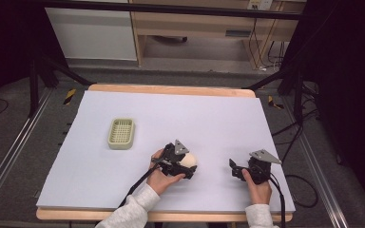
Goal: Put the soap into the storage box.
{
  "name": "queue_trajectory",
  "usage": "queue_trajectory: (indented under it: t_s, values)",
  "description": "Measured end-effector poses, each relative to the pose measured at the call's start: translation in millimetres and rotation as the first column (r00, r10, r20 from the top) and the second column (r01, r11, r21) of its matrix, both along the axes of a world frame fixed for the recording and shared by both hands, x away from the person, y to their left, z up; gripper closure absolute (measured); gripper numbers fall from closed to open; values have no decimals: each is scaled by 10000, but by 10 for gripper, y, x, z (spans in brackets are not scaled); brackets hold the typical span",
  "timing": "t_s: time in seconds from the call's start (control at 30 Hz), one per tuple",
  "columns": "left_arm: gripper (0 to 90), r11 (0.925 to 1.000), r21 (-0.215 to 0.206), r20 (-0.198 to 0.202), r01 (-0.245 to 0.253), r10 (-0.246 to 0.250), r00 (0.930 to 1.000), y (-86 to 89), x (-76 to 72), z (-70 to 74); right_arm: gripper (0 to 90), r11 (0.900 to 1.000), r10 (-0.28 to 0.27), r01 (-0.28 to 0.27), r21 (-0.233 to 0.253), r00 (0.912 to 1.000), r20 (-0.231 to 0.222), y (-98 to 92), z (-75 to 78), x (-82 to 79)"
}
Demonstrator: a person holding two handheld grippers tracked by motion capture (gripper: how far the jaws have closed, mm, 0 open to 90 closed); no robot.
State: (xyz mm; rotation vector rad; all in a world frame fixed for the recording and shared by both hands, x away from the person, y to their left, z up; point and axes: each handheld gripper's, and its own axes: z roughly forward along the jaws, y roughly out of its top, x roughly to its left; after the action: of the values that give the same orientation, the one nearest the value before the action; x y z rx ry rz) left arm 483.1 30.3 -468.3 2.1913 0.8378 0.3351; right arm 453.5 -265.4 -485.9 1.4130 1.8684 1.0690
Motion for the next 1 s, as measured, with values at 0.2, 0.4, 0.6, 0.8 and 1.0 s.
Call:
queue_trajectory:
  t_s: [0.2,0.4,0.6,0.8,1.0]
  values:
    - [199,9999,101,5,19,-19,10000,-18,3,-23,45,10000,-4,4,-72,10000,43,-3,-4,5]
    - [219,9999,118,-107,46,-45,9999,-30,16,-45,45,10000,-16,16,-40,10000,22,-3,-5,5]
    - [232,9999,169,-75,-6,7,10000,-34,13,-47,45,10000,-5,5,-52,10000,20,-4,-5,6]
    - [234,9999,150,-102,-7,8,9999,-33,14,-47,45,10000,-18,18,-46,10000,26,-3,-5,5]
    - [235,9999,144,-101,-9,10,9999,-33,14,-45,45,10000,3,-3,-43,10000,21,-5,-5,7]
